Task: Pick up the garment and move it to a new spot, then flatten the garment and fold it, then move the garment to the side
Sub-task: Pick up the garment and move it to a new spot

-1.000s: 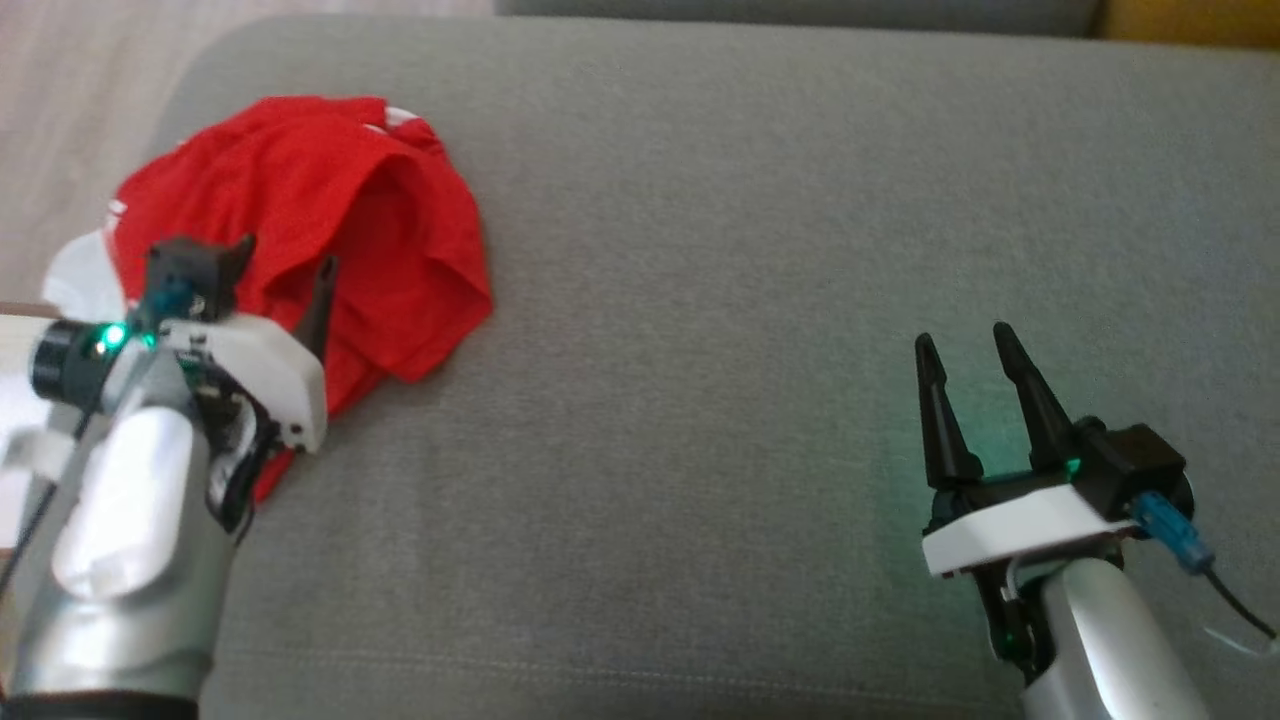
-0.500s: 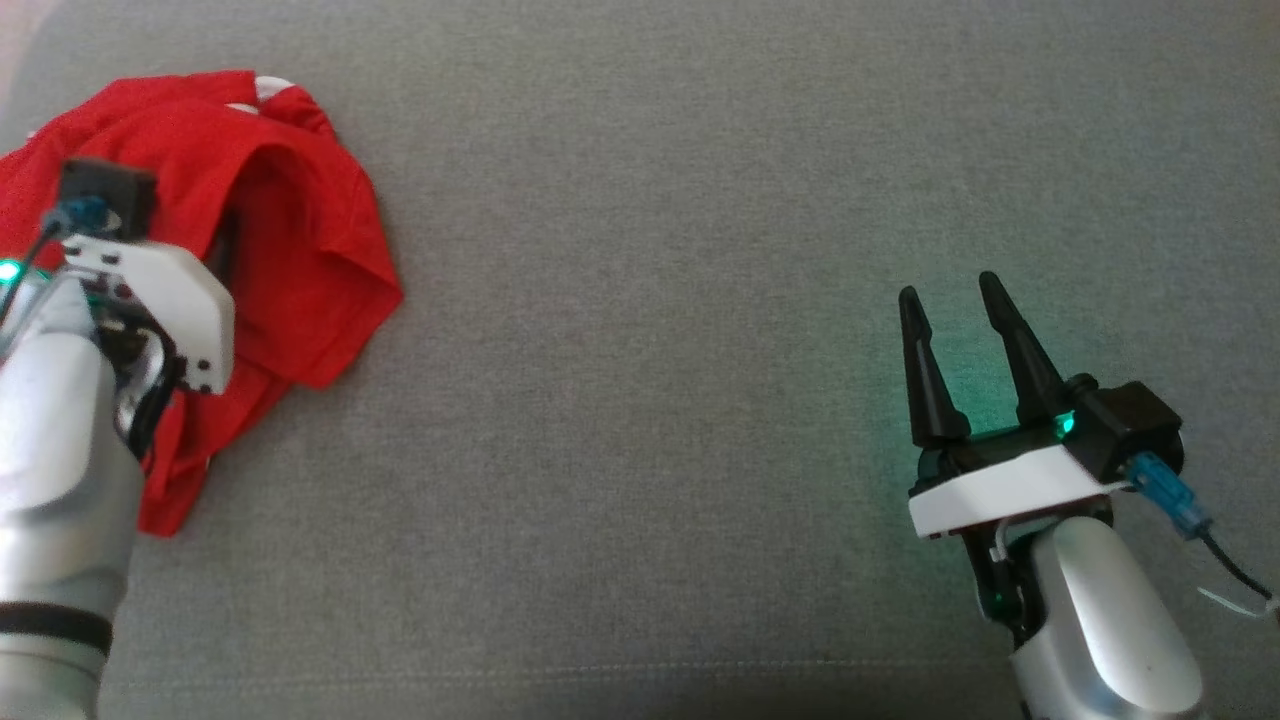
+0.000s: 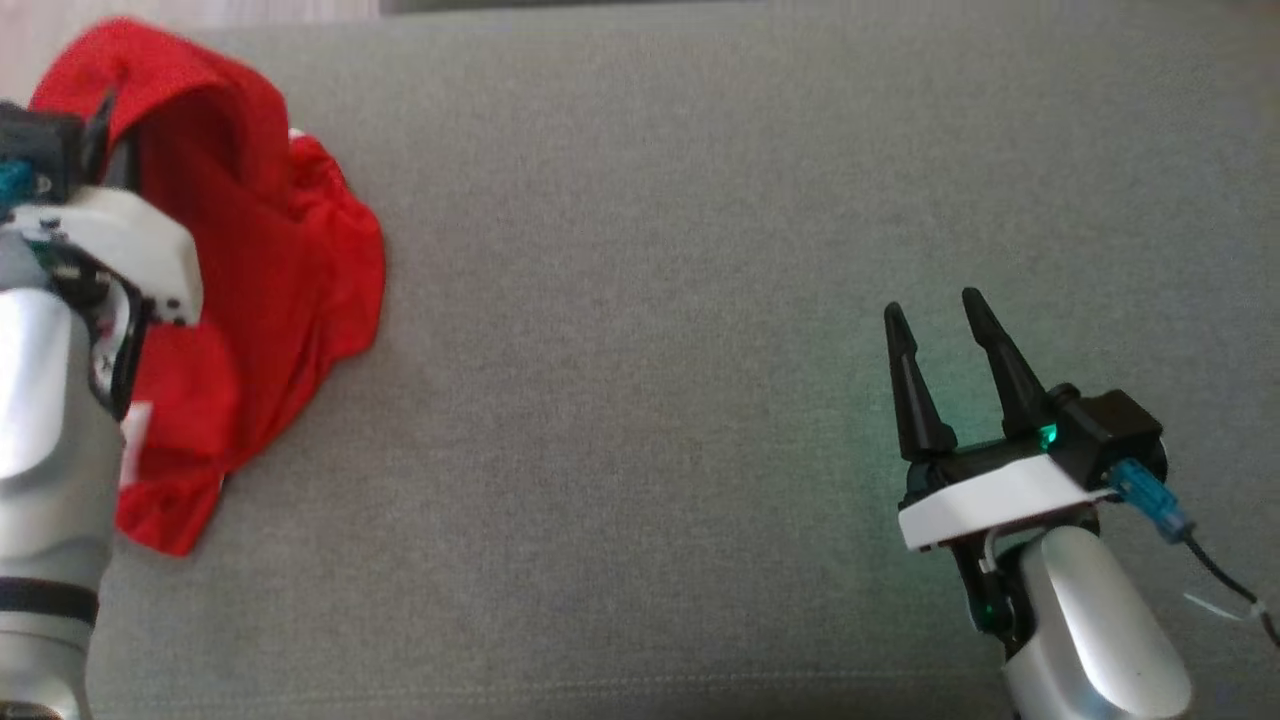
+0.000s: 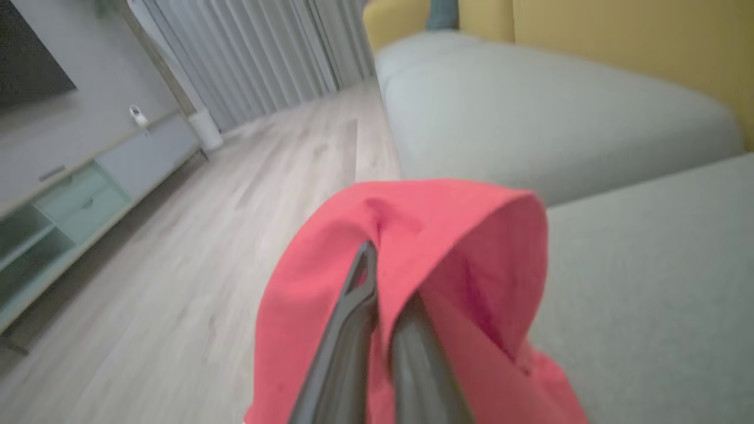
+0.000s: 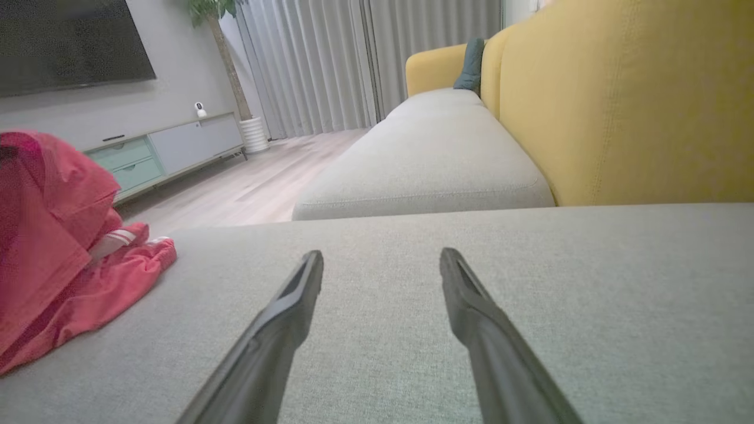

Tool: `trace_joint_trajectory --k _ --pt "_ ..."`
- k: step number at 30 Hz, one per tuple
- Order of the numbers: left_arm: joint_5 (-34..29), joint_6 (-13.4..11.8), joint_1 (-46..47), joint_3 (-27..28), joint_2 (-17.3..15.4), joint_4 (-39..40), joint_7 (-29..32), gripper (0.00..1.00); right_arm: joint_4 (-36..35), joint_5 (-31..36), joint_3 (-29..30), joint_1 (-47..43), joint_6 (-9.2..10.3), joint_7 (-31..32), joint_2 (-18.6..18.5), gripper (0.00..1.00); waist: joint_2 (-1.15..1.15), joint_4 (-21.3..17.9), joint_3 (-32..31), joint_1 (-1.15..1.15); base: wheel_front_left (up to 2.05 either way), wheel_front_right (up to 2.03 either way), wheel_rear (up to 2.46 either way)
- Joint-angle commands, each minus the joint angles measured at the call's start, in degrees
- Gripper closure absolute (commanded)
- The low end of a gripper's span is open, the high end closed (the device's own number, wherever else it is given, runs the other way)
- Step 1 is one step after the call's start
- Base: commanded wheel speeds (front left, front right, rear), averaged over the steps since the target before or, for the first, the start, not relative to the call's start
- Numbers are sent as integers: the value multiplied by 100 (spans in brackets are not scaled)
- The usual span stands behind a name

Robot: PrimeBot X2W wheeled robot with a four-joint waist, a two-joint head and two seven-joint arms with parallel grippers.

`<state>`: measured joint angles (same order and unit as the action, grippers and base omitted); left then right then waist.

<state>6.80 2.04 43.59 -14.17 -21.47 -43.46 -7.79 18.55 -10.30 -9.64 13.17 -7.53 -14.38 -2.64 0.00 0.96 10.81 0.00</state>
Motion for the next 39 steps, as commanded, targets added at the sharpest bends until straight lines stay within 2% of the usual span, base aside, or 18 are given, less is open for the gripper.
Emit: trace_joint_trajectory --k 1,10,15,21,30,34,39 --pt "6 -28 356 196 -343 305 -111 100 -143 -58 -142 -30 4 -62 -23 0 0 1 -197 0 0 0 0" --pt "-52 -83 591 62 -302 1882 -278 100 -39 -176 -78 -241 4 -62 -23 0 0 -93 -763 0 0 0 0" --pt "-59 -30 793 -77 -233 2710 -9 100 -43 -244 3 -280 4 -62 -23 0 0 -259 -898 0 0 0 0" --pt "10 116 1051 -343 -38 3258 445 100 -45 -288 67 -244 4 -62 -23 0 0 -582 -935 0 0 0 0" --pt "178 404 1197 -1098 385 3280 905 100 -182 -441 -8 -41 4 -62 -23 0 0 -1289 -832 0 0 0 0" --pt "255 475 1250 -1564 688 3064 870 100 -303 -565 -113 122 4 -62 -23 0 0 -1776 -688 0 0 0 0" --pt "313 525 1326 -2226 1017 2432 678 100 -444 -770 -386 328 4 -62 -23 0 0 -2534 -460 0 0 0 0"
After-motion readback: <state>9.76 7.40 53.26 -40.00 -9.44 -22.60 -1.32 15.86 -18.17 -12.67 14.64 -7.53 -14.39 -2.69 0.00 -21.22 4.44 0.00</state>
